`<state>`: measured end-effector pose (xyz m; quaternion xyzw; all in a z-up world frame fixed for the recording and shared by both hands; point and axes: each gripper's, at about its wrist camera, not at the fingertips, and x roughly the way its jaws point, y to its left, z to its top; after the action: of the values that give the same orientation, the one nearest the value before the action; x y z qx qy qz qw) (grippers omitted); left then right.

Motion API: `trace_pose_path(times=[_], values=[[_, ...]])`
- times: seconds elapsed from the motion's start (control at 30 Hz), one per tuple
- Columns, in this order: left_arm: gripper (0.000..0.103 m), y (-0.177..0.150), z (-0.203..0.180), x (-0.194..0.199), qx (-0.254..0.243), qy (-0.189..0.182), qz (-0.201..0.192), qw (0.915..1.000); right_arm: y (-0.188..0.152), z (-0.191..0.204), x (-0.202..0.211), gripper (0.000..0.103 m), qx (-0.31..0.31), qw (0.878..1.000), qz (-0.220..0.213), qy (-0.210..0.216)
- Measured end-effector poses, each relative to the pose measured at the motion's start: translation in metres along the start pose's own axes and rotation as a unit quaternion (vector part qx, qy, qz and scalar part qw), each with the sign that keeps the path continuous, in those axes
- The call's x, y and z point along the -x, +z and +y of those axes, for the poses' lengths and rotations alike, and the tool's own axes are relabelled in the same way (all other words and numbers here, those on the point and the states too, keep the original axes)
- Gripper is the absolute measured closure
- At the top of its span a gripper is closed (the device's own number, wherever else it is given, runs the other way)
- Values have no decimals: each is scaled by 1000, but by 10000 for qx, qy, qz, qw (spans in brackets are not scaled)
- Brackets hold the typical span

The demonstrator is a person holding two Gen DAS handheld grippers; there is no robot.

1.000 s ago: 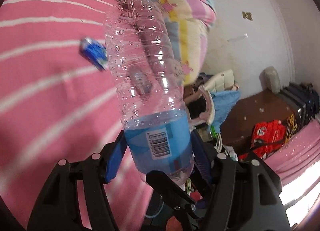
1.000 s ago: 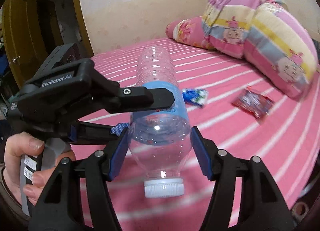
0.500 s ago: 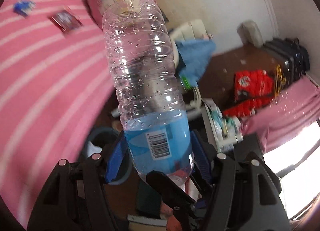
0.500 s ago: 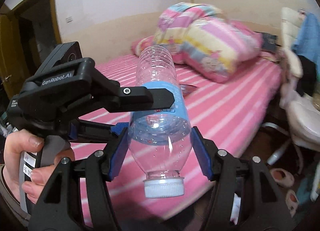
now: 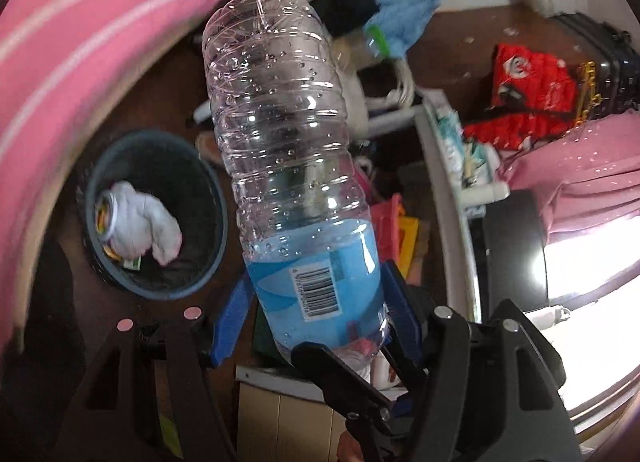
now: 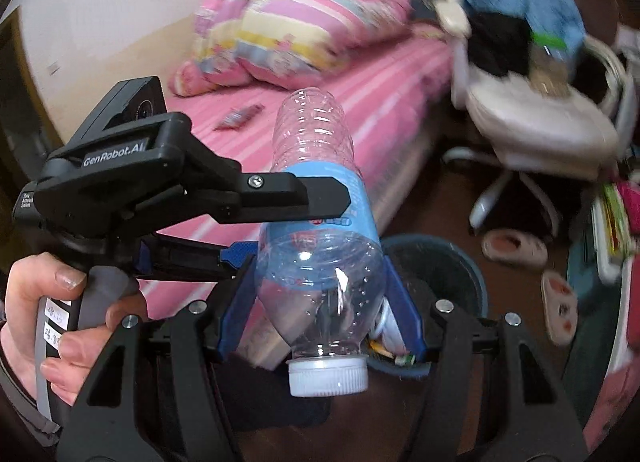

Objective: Collect trash
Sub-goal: 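Carry the water bottle over the bin and open the right tool, then move both tools back to the last wrappers on the bed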

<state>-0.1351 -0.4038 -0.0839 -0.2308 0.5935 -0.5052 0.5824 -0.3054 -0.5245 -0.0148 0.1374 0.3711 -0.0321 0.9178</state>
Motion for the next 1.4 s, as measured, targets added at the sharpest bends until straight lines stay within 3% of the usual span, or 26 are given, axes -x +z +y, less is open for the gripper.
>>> trace_pose_path(times=[0.1, 0.4, 0.53, 0.57, 0.67, 0.7, 0.73, 0.77, 0.9, 1.1, 1.27, 1.4], values=[[41, 0, 17, -31, 141, -42, 257, 9996, -12, -20, -10, 41, -203, 9995, 207, -153], [41, 21, 61, -96, 317, 459, 1065, 9927, -30, -71, -63, 41, -1167, 9900, 772, -153], [38, 34, 78, -114, 482, 556, 1251, 9894, -33, -82, -83, 41, -1345, 9864, 916, -217], [36, 38, 81, -118, 477, 724, 1249, 9884, -34, -83, -88, 41, -1352, 9858, 967, -257], [19, 48, 89, -120, 423, 1397, 1027, 9839, -34, -82, -103, 40, -1125, 9871, 1027, -499], [18, 52, 94, -120, 488, 1563, 946, 9820, -34, -80, -111, 37, -935, 9858, 1097, -856], [18, 54, 96, -120, 540, 1644, 891, 9809, -34, -79, -117, 27, -757, 9842, 1164, -1095], [18, 57, 99, -118, 637, 1719, 816, 9797, -35, -78, -120, 22, -688, 9841, 1155, -1163], [17, 64, 96, -113, 645, 1561, 624, 9837, -37, -79, -117, 13, -749, 9834, 991, -1323], [17, 68, 86, -85, 756, 1331, 212, 9880, -24, -74, -93, 13, -960, 9868, 591, -1160], [17, 63, 59, -25, 672, 957, -611, 9913, 1, -47, -62, 13, -899, 9918, 23, -903], [17, 57, 34, 49, 514, 423, -1538, 9859, 37, -7, -44, 13, -692, 9953, -428, -532]])
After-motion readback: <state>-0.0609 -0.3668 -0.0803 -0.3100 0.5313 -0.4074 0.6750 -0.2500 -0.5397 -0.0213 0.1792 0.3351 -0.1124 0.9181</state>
